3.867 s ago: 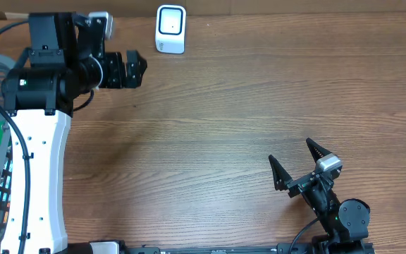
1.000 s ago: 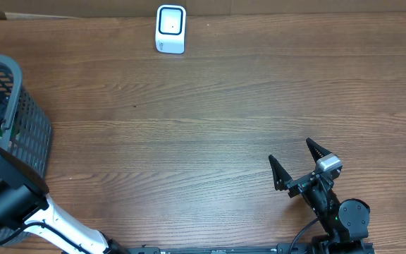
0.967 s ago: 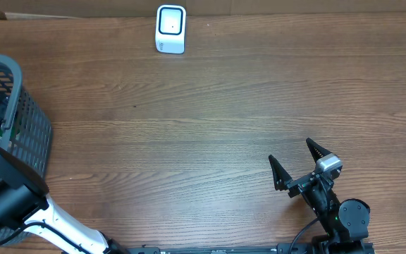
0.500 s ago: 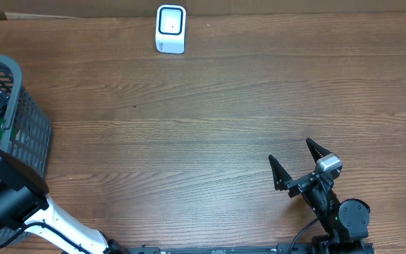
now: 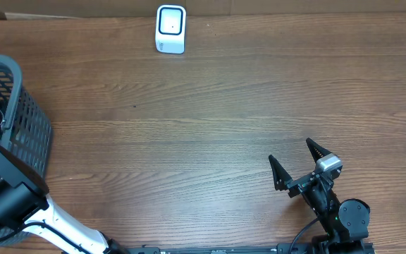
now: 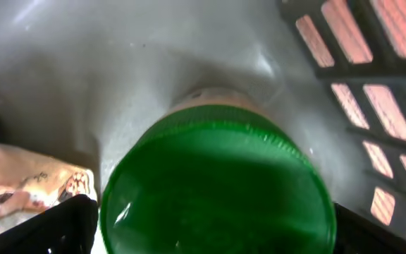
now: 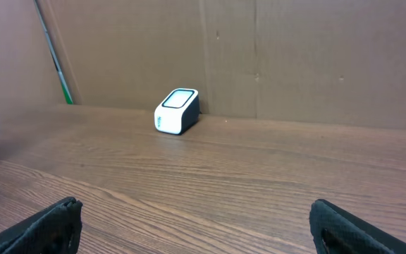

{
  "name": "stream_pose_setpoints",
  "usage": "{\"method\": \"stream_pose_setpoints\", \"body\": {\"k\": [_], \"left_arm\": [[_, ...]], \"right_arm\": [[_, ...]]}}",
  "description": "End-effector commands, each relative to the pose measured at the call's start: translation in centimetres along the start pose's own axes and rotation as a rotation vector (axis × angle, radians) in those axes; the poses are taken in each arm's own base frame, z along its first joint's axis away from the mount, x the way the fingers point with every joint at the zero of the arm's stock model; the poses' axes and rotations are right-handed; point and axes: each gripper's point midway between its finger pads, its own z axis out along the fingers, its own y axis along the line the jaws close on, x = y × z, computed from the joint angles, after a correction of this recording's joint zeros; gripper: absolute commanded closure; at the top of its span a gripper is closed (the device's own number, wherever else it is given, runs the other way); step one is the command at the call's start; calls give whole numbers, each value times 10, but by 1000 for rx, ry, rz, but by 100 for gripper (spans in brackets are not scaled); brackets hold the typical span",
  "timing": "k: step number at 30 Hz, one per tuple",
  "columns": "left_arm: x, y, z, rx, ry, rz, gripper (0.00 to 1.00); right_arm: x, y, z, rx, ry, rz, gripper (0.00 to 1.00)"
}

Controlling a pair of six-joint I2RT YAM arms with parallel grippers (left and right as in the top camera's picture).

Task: Scan the item barcode
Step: 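Lower the left gripper into the basket and grasp the green-lidded jar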

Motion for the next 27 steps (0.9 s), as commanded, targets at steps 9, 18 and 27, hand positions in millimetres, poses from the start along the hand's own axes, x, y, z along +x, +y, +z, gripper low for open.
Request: {"method": "stream_pose_setpoints", "body": {"k": [9,18,27], "left_arm": [[-6,1,7,13,-54,2,10],[-11,2,1,8,-66,5,42],[-28,2,-47,22,-99,-16,52]], "right_arm": [[2,0,0,-1,-3,-2,0],[2,0,0,-1,-3,-2,0],[2,0,0,-1,-3,-2,0]]}}
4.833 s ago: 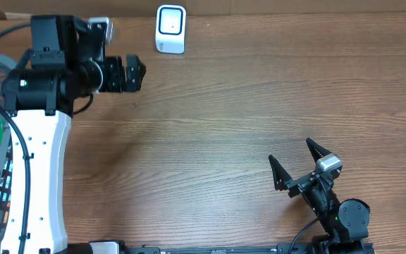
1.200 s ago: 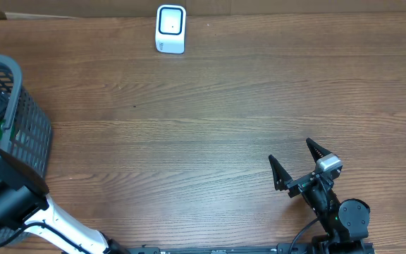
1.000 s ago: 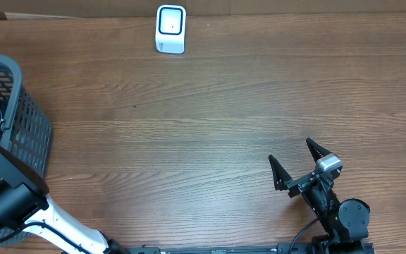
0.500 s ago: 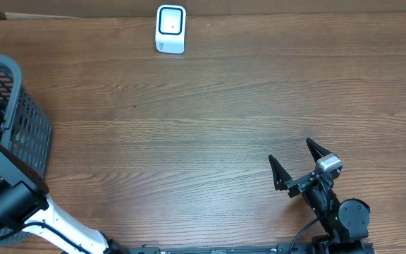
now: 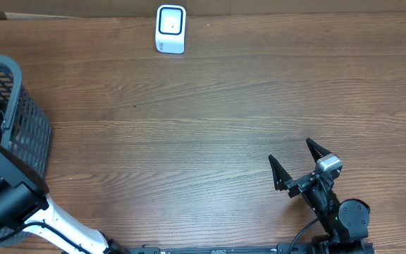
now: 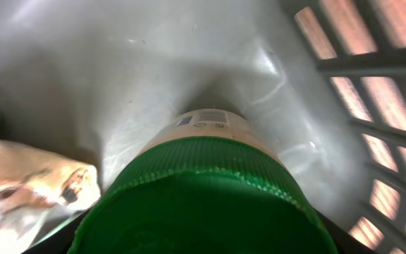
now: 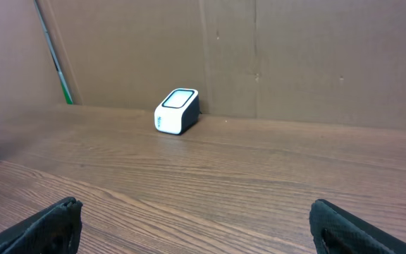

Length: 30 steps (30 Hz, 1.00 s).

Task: Scan the item barcode
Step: 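Lower the left gripper into the basket and grasp the green-lidded jar, then lift the jar out and carry it toward the scanner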

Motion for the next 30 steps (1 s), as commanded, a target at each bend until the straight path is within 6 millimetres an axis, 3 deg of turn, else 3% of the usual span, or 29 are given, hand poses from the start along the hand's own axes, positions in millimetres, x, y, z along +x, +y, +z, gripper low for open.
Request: {"method": "stream_pose_setpoints", "body": {"k": [1,4,9,15,20,23,26,30], "left_arm": [[-32,2,-50,28,-119,-40,53],[-41,0,-84,58,-155,-58,54],[-54,-11,-162,179,-256,-71,55],[-41,-34,-256,368,-381,-25,58],[-15,-49,-316,438,-485,36,57],[7,-71,-342,509,-513,106,56],[36,-104,-357,572,-496,203,57],[85,-164,-360,635,-430,402,56]], "right_arm": [[2,0,0,-1,-3,-2,0],[2,0,0,-1,-3,-2,0],[2,0,0,-1,-3,-2,0],[2,0,0,-1,-3,-2,0],[2,0,0,-1,-3,-2,0],[2,0,0,-1,-3,-2,0],[2,0,0,-1,-3,-2,0],[2,0,0,-1,-3,-2,0]]}}
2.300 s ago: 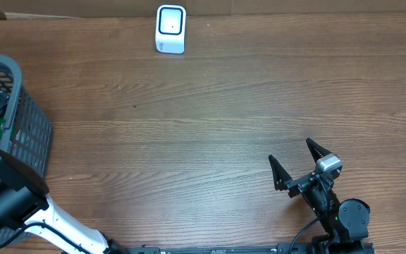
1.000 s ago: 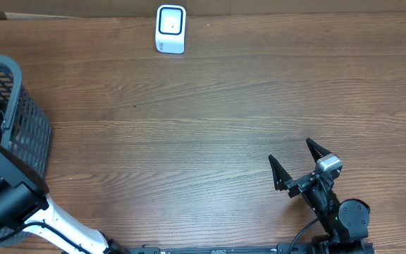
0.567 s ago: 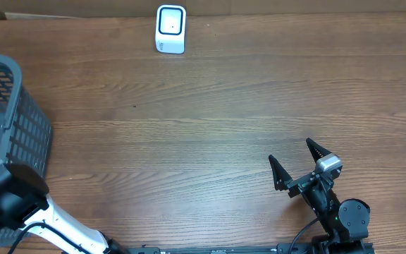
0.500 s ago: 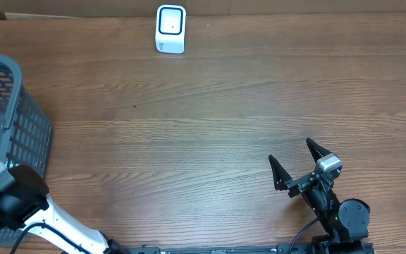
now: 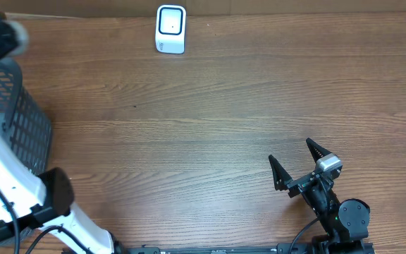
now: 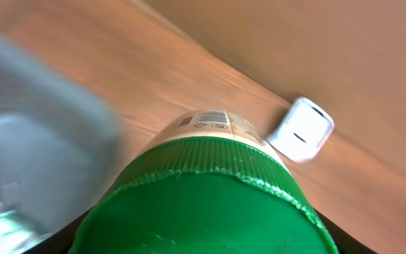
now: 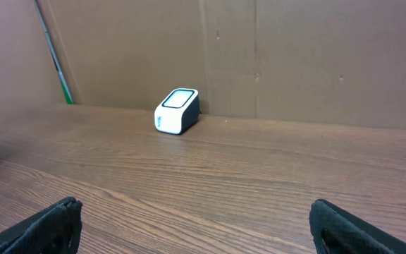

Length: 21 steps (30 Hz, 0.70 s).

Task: Scan the item barcode
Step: 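Lift the jar out and carry it toward the scanner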

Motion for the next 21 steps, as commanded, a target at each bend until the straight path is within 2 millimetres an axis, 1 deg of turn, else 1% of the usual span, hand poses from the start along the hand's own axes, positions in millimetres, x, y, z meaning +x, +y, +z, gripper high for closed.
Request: {"method": "stream_pose_setpoints", "body": {"k": [1,2,3,5,7,9,13,14,18,20,21], "left_arm": [[35,-77,5,154,80,160,56],[47,-94,11,179,116,204,56],[77,-127,26,225,198,302,56],[112,-155,44,255,297,399,56],[148,-178,62,271,396,481,55],[182,-194,82,272,489,545,55],[253,-217,127,248,663,644,56],[287,-225,149,235,737,684,56],[346,-235,184,210,847,749,56],[372,-236,198,192,893,776,56],[381,-236,203,184,911,786,56]], "right_arm": [[2,0,0,-1,-4,-2,0],[2,0,0,-1,-4,-2,0],[2,0,0,-1,-4,-2,0],[2,0,0,-1,-4,-2,0],[2,0,0,-1,-4,-2,0],[2,0,0,-1,-4,-2,0],[2,0,0,-1,-4,-2,0],[2,0,0,-1,-4,-2,0],[2,0,0,-1,-4,-2,0],[2,0,0,-1,-4,-2,0],[2,0,0,-1,-4,-2,0]]}}
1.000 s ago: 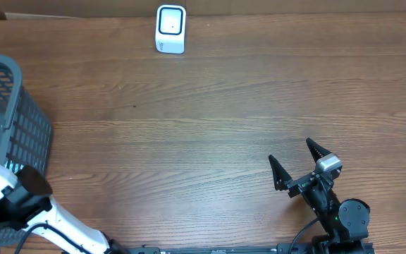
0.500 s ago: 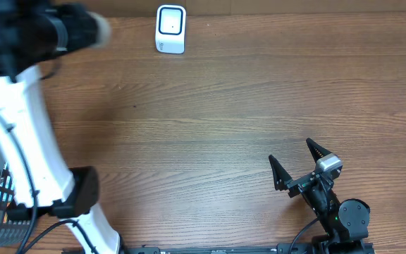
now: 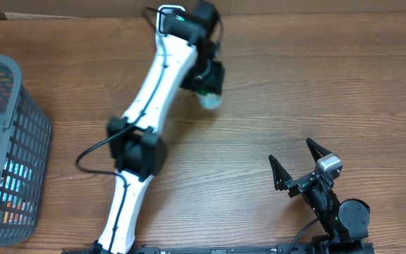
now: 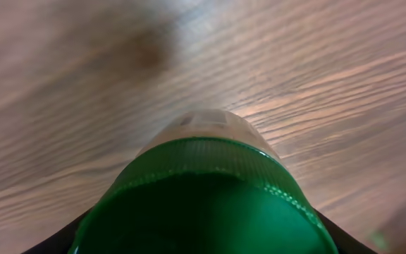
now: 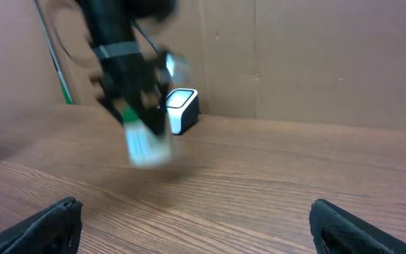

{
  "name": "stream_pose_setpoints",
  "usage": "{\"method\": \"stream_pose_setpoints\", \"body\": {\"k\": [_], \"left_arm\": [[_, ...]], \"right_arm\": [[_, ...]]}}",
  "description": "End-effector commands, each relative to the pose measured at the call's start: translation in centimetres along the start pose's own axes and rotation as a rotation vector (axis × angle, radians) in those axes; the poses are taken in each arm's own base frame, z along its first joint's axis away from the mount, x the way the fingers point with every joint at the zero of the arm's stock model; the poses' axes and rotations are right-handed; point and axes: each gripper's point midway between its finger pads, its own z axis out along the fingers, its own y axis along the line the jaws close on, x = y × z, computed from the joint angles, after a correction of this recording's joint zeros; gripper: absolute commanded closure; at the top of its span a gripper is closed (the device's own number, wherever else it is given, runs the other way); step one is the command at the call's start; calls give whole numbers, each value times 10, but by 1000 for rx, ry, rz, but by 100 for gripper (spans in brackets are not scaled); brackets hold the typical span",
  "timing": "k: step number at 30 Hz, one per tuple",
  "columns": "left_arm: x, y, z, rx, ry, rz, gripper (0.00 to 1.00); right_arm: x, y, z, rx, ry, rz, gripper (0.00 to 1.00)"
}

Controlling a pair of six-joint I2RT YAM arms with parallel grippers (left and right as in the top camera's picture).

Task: Scan the item barcode
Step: 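Lift the jar out and carry it toward the scanner, then set the jar down on the table and release it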

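A pale jar with a green lid (image 4: 203,197) fills the left wrist view, and my left gripper (image 4: 203,243) is shut on it. From overhead the jar (image 3: 210,97) hangs over the table a little in front and to the right of the white scanner (image 3: 168,13), which the left arm partly covers. The right wrist view shows the blurred jar (image 5: 145,143) just left of the scanner (image 5: 183,109). A blurred label patch (image 4: 206,118) shows on the jar's side. My right gripper (image 3: 292,154) rests open near the front right, nothing between its fingers.
A grey mesh basket (image 3: 27,134) with several packets inside stands at the table's left edge. A brown cardboard wall (image 5: 294,56) runs behind the scanner. The left arm (image 3: 146,106) stretches diagonally across the middle of the table.
My left gripper with the jar has moved from over the basket's far corner at the left to the table near the scanner. The right arm has not moved.
My left gripper stood open round the green-lidded jar inside the basket. Then it was closed in on the jar there. Then it held the jar above the basket's rim, and now holds it beside the scanner. The right gripper stayed open and still.
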Motion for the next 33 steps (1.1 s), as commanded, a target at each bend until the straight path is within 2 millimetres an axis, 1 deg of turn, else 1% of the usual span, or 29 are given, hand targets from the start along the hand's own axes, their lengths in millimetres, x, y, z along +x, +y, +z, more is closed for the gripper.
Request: {"method": "stream_pose_setpoints", "body": {"k": [1,3,5,7,10,15,17,20,23,26,28,30,33], "left_arm": [[7,-21,36,8,72,68,56],[11,-26,55,1,109,81,56],[13,-30,67,-4,130,90,56],[14,-34,75,-6,138,101,53],[14,-39,77,-8,131,114,42],[15,-41,76,-8,132,118,13],[15,-41,74,-7,132,117,9],[14,-42,62,-2,108,119,5],[9,-43,42,-11,58,127,4],[3,-41,9,-32,-26,130,3],[-2,-38,-19,-25,-95,126,3],[-5,-31,-53,-21,-173,101,3],[-5,-8,-109,-28,-296,31,3]], "right_arm": [[2,0,0,-1,-4,-3,0],[2,0,0,-1,-4,-3,0],[2,0,0,-1,-4,-3,0],[2,0,0,-1,-4,-3,0],[2,0,0,-1,-4,-3,0],[2,0,0,-1,-4,-3,0],[2,0,0,-1,-4,-3,0],[2,0,0,-1,-4,-3,0],[2,0,0,-1,-4,-3,0],[2,0,0,-1,-4,-3,0],[2,0,0,-1,-4,-3,0],[2,0,0,-1,-4,-3,0],[2,0,0,-1,-4,-3,0]]}}
